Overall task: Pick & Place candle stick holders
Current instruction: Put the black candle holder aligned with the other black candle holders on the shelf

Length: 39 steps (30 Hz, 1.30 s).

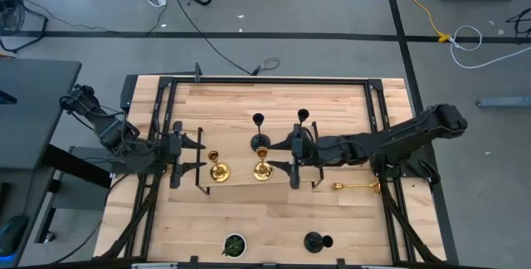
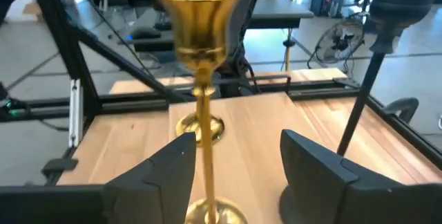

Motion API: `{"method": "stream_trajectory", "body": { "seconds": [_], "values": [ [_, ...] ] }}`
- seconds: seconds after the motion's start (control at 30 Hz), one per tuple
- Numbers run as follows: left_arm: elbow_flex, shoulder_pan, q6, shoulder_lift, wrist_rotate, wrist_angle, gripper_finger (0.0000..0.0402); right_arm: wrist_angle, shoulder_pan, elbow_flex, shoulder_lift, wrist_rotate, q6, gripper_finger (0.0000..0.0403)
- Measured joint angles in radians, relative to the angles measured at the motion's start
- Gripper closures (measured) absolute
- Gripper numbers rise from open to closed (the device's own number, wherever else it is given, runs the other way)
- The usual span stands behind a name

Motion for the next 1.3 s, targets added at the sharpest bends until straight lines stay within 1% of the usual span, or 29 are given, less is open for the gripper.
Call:
{"method": "stream_trajectory", "body": {
  "seconds": [0.13,0.27,0.43,0.53,0.8,1.03,1.3],
  "values": [
    [0.0,0.0,0.0,0.0,0.0,-0.003,0.0179,-0.089,0.029,0.0,-0.052,0.0,0.004,0.019],
    [0.0,0.0,0.0,0.0,0.0,-0.006,0.0179,-0.203,0.08,0.0,-0.115,0.0,0.032,0.019],
    [0.0,0.0,0.0,0.0,0.0,-0.006,0.0179,-0.35,0.166,0.0,-0.178,0.043,0.134,0.019],
    [0.0,0.0,0.0,0.0,0.0,-0.007,0.0179,-0.41,0.237,0.0,-0.197,0.075,0.193,0.019],
    [0.0,0.0,-0.001,0.0,0.0,-0.007,0.0179,-0.48,0.413,0.0,-0.203,0.14,0.311,0.019],
    [0.0,0.0,-0.001,0.0,0.0,-0.007,0.0179,-0.524,0.514,0.0,-0.203,0.121,0.437,0.019],
    [0.0,0.0,-0.001,0.0,0.0,-0.007,0.0179,-0.545,0.616,0.0,-0.202,0.129,0.57,0.019]
  ]
}}
